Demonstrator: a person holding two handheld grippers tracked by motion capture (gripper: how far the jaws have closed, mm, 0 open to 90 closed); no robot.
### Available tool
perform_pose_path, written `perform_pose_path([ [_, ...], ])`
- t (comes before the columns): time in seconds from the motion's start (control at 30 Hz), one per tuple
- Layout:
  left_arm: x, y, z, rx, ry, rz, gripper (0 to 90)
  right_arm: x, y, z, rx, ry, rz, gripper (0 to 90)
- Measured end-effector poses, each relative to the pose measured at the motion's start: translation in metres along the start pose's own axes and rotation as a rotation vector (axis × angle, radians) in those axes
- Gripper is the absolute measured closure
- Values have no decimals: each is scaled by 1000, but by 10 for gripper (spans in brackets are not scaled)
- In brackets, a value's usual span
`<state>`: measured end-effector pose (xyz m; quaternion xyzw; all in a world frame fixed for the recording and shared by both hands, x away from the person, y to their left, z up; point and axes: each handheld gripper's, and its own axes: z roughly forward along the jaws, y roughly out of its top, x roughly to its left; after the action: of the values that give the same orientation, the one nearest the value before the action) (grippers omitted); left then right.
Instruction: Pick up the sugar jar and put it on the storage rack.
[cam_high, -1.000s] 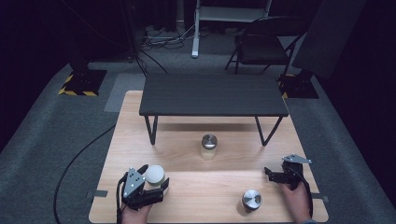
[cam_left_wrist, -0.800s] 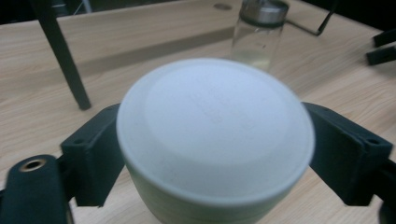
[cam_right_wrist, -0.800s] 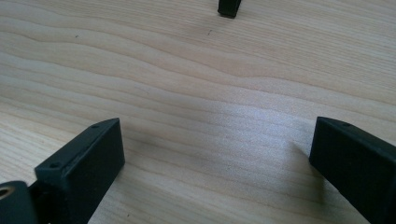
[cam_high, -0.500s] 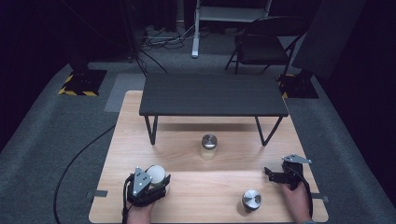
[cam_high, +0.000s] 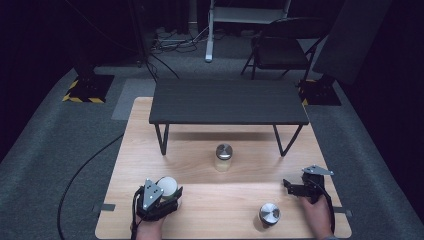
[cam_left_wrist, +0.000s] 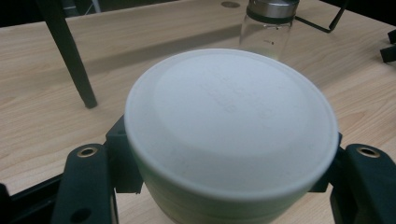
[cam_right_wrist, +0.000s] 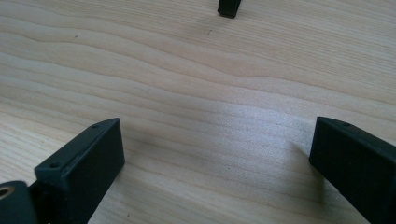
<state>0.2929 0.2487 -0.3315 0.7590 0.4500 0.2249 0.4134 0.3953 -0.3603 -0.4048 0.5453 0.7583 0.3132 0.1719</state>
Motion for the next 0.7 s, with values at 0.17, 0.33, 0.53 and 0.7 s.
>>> perform_pose_path([
  [0.17,-1,11,-3,5,-12,42,337,0,0,0,0,-1,1,28],
  [0.33,4,28,-6,11,-30,56,337,0,0,0,0,-2,2,28],
  [0.53,11,48,-10,24,-43,53,337,1,0,0,0,-3,3,28],
  [0.7,20,68,-12,36,-71,37,336,1,0,1,0,-8,7,28],
])
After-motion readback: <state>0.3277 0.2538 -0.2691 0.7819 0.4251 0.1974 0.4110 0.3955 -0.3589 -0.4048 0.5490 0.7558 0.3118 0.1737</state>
